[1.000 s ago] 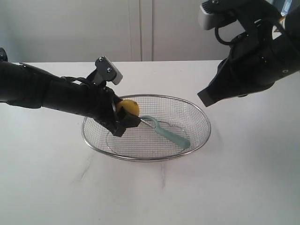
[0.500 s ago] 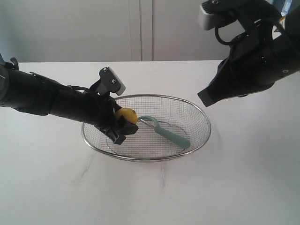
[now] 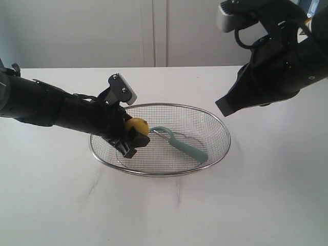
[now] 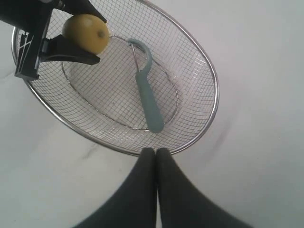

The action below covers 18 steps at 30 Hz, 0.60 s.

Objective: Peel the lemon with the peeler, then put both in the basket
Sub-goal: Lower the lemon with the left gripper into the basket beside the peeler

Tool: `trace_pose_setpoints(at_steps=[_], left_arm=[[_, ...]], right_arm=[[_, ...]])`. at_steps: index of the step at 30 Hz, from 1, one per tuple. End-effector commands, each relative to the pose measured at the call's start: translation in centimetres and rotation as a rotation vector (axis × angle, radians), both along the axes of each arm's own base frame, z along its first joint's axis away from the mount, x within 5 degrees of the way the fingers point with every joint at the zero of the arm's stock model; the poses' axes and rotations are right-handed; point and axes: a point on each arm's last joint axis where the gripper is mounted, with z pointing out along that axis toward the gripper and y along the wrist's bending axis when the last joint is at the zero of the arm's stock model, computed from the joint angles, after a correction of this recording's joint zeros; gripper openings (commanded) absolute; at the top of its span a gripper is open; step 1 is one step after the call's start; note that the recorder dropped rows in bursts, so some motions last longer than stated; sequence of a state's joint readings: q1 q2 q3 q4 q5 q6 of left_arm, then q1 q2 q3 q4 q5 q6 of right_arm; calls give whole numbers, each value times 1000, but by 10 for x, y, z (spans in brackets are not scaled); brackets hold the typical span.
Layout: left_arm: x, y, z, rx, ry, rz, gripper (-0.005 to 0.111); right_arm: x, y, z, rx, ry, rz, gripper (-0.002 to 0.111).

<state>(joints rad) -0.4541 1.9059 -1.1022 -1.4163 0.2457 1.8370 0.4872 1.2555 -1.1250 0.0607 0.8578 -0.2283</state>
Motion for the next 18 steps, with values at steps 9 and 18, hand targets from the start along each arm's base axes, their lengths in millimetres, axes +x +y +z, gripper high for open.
trace_pose_setpoints(at_steps=[9, 18], left_arm=[[-4, -6, -1, -36, 28, -50, 0], [-4, -7, -13, -17, 54, -55, 11]], right_arm=[[-1, -1, 3, 9, -14, -4, 0], [-1, -1, 3, 9, -12, -4, 0]])
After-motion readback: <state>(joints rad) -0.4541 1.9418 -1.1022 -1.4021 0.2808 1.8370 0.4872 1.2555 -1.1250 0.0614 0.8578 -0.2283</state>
